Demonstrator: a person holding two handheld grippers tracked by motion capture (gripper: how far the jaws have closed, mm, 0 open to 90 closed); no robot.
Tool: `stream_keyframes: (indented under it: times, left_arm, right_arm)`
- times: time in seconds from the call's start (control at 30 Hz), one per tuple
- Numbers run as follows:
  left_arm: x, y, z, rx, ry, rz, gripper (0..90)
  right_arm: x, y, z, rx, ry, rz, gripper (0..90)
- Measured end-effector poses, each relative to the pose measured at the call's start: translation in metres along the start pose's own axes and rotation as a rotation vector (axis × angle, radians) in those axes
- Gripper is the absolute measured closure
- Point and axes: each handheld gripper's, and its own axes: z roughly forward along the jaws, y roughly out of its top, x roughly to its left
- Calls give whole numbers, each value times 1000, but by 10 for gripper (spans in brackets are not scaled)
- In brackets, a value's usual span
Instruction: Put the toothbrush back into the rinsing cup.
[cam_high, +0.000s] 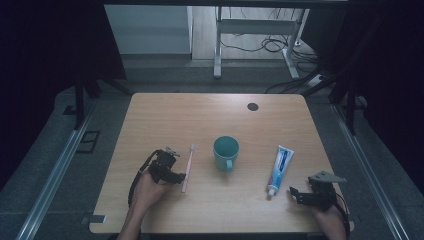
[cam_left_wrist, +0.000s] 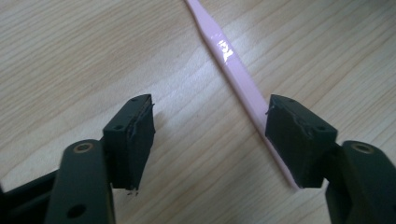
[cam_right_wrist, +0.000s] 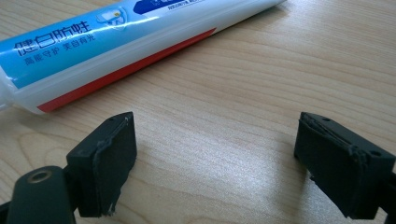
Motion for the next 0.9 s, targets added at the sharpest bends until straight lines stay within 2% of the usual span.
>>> stream_keyframes:
  times: [0.1, 0.33, 0.5, 0.9]
  left_arm:
    - [-1, 4, 1, 2, -9, -4, 387]
    - [-3, 19, 6, 47, -36, -6, 453]
    - [-3, 26, 9, 69, -37, -2, 478]
    - [-4, 47, 17, 140, -43, -26, 563]
  right_arm:
    - [0, 0, 0, 0, 0, 0, 128]
    - [0, 0, 0, 0, 0, 0, 128]
    - [0, 0, 0, 0, 0, 0, 128]
    - [0, 0, 0, 0, -1, 0, 128]
